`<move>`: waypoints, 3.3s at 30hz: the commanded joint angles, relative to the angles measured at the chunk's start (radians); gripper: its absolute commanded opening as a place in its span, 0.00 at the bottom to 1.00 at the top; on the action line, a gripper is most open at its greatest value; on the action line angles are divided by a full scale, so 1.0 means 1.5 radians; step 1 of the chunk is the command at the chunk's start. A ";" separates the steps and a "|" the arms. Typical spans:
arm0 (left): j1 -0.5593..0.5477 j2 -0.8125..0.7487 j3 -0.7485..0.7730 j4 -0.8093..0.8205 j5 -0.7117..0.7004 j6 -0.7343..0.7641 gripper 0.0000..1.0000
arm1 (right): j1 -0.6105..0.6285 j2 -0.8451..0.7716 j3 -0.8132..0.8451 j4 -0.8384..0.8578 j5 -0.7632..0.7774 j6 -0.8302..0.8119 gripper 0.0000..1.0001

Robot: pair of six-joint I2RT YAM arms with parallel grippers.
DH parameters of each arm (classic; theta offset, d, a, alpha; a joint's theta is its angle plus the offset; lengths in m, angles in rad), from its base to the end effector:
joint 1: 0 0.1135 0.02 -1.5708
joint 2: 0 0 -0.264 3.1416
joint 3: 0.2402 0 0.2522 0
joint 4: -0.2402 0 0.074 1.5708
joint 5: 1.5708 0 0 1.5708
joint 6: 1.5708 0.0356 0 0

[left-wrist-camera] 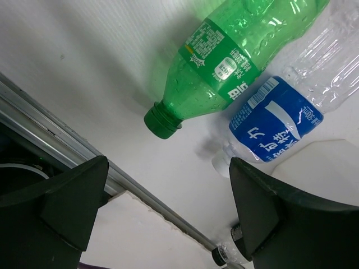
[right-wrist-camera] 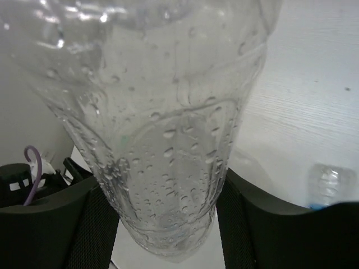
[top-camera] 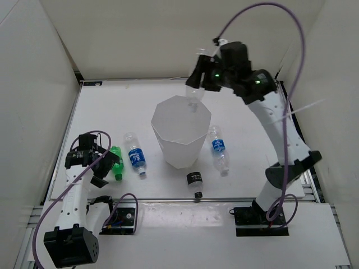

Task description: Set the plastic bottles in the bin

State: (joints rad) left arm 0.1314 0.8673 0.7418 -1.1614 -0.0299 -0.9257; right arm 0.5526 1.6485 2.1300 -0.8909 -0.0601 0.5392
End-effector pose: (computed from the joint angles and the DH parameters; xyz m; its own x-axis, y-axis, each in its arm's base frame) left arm 0.1292 0.0181 0.2385 -0.4610 -0.8665 -0.1913 -0.8442 0.4947 -0.2066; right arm 0.2800 0.1752 0.4997 -0.5838 0.2421 -0.7749 -0.3159 0.8115 0.4915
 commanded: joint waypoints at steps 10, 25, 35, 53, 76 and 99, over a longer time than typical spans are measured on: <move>-0.006 0.013 -0.024 0.125 -0.028 -0.008 1.00 | 0.157 -0.043 -0.065 -0.034 0.282 -0.038 1.00; -0.092 0.270 -0.023 0.339 -0.132 0.055 1.00 | 0.163 -0.287 -0.133 -0.038 0.247 -0.047 1.00; -0.155 0.335 0.175 0.186 -0.182 -0.009 0.55 | 0.163 -0.336 -0.184 -0.077 0.253 -0.033 1.00; -0.619 0.482 0.808 0.208 -0.292 0.238 0.54 | 0.157 -0.412 -0.280 -0.114 0.293 0.003 1.00; -0.326 0.310 0.439 0.040 -0.280 -0.016 1.00 | -0.122 -0.303 -0.525 -0.041 0.097 -0.021 0.99; -0.217 0.370 0.185 0.233 -0.078 0.047 1.00 | -0.161 0.176 -0.513 0.117 -0.092 -0.091 0.75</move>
State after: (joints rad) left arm -0.1677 1.4483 1.0378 -0.8341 -0.1665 -0.8696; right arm 0.3210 1.9118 1.3354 -0.6910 -0.1947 0.4232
